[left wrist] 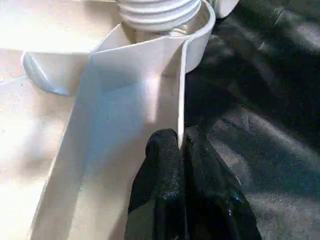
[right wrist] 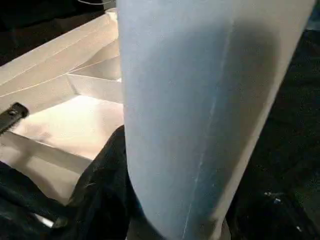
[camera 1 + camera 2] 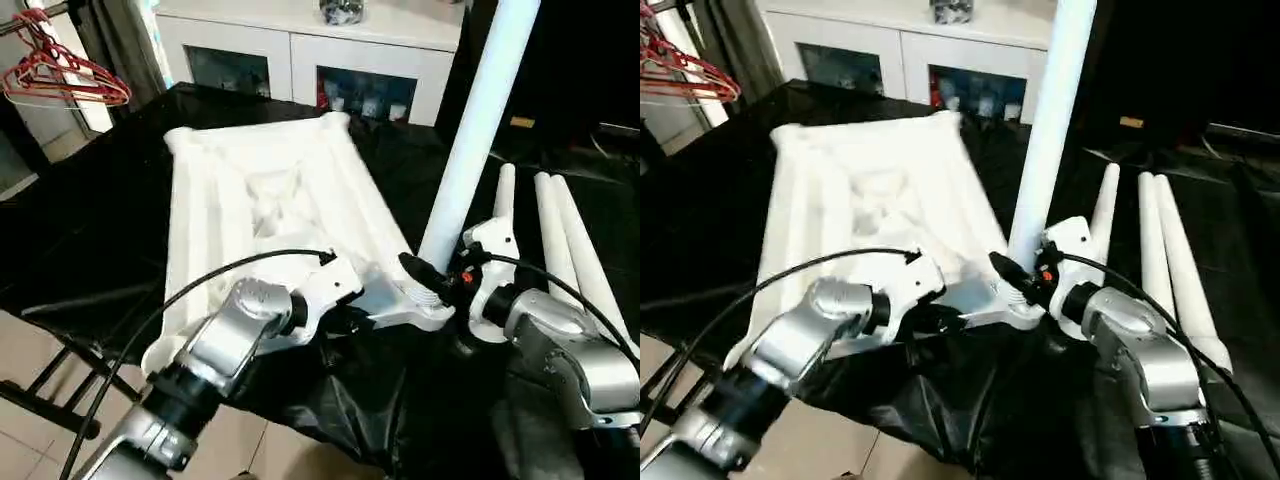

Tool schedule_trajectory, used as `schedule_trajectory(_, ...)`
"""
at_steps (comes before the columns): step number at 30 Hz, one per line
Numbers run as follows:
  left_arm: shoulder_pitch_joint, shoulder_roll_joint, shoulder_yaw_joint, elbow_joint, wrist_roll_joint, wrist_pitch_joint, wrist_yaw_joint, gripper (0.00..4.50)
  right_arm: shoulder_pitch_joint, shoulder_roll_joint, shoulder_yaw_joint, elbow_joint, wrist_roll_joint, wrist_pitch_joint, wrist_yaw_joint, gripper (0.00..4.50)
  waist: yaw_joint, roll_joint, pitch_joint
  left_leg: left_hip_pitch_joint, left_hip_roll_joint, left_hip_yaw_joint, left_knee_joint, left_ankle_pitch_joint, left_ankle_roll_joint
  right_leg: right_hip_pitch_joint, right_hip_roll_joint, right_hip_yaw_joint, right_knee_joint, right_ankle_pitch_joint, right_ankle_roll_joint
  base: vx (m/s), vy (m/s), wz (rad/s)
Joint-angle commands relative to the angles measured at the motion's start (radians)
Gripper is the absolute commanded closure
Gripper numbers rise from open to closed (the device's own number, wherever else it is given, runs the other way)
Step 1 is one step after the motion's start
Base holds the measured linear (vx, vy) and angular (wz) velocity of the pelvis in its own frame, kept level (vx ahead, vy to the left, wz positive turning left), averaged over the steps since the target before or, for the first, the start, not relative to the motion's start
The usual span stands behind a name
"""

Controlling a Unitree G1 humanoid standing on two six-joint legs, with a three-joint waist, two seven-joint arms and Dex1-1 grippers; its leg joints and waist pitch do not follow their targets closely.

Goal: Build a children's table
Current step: Insert table leg to table base

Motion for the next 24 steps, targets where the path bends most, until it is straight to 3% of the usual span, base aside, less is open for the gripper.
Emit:
schedule_trajectory(1,0.003,0.02,0.007,-0.016,0.025,-0.008,0.031,4.5,-0.021,-0.008,-0.02,0.007,-0.006,-0.019,0.003,2.59,0.009,-0.012,-0.061,-0.005,0.054,-0.015,-0.073,-0.078,0.055,0.061,-0.075,0.039,-0.08,-0.129,-0.234,0.0,0.0,0.0)
schedule_trajectory(6,0.006,0.03,0.011,-0.035,0.037,0.008,0.064,4.5,-0.026,0.0,-0.017,0.009,-0.005,-0.023,-0.002,2.59,0.009,-0.012,-0.065,-0.007,0.054,-0.016,-0.07,-0.047,0.061,0.063,-0.077,0.039,-0.072,-0.063,-0.242,0.0,0.0,0.0)
schedule_trajectory(7,0.005,0.029,0.015,-0.031,0.038,0.01,0.074,4.5,-0.027,0.003,-0.018,0.01,-0.005,-0.025,-0.003,2.59,0.008,-0.016,-0.065,-0.008,0.052,-0.015,-0.069,-0.041,0.067,0.063,-0.075,0.038,-0.072,-0.051,-0.244,0.0,0.0,0.0)
schedule_trajectory(16,-0.005,0.022,0.052,0.002,0.019,-0.011,0.092,4.5,-0.048,0.034,-0.014,0.053,-0.006,-0.045,-0.013,2.59,0.006,-0.013,-0.063,-0.008,0.051,-0.014,-0.07,-0.056,0.063,0.061,-0.075,0.038,-0.075,-0.082,-0.247,0.0,0.0,0.0)
schedule_trajectory(24,0.005,0.022,0.047,0.007,-0.009,-0.038,0.071,4.5,-0.097,0.049,0.024,0.143,-0.038,-0.057,0.005,2.59,0.008,-0.014,-0.066,-0.009,0.052,-0.013,-0.068,-0.032,0.071,0.061,-0.075,0.037,-0.069,-0.039,-0.257,0.0,0.0,0.0)
